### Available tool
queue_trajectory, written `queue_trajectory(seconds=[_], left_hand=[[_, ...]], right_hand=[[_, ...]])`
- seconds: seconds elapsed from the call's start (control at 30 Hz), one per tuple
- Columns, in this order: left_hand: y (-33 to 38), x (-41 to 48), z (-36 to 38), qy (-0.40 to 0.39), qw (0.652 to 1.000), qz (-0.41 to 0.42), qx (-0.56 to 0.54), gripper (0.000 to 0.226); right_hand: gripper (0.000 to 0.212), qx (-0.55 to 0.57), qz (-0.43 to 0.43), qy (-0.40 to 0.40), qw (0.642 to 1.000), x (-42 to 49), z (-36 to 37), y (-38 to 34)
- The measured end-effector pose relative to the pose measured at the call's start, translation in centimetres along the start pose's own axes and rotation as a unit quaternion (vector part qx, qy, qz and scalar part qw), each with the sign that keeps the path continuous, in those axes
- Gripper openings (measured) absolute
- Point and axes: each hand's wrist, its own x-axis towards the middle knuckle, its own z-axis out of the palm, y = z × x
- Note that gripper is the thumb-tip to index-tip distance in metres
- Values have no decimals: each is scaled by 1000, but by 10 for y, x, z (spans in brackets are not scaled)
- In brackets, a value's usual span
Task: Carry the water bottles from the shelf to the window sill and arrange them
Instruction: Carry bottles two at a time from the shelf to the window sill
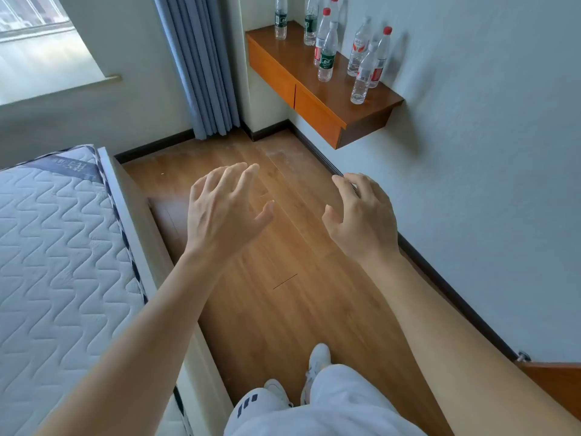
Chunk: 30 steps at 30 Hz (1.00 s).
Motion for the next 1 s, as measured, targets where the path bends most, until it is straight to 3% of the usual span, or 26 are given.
queue_trajectory(seconds=[0.33, 1.0], left_hand=[[-15, 73, 40, 3, 1000, 8, -2, 61], [-9, 358, 146, -8, 1000, -20, 18, 58]], right_hand=[[56, -3, 7, 4, 1000, 68, 40, 24], [50, 28, 14, -26, 999, 342, 126, 131]])
